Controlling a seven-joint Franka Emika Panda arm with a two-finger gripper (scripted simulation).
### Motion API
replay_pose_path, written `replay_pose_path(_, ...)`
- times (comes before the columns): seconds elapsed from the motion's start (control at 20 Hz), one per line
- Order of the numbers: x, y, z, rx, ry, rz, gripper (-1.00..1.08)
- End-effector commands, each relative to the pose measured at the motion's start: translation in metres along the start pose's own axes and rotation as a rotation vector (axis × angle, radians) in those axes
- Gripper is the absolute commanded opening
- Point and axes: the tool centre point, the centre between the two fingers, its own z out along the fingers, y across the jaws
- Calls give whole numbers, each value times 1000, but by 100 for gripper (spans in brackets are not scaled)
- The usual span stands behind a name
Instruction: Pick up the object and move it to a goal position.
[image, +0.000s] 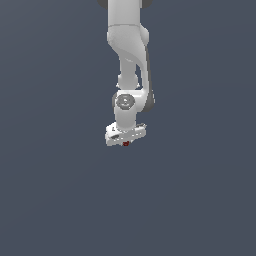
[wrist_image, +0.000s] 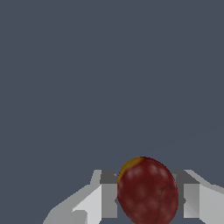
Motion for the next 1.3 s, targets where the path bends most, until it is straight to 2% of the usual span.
replay_pose_path(0.0, 0, 0, 0, 0, 1, 0, -100)
replay_pose_path(0.7, 2, 5, -10, -1, 1, 0, -100)
replay_pose_path(1.25, 15, 35, -78, 0, 1, 0, -100)
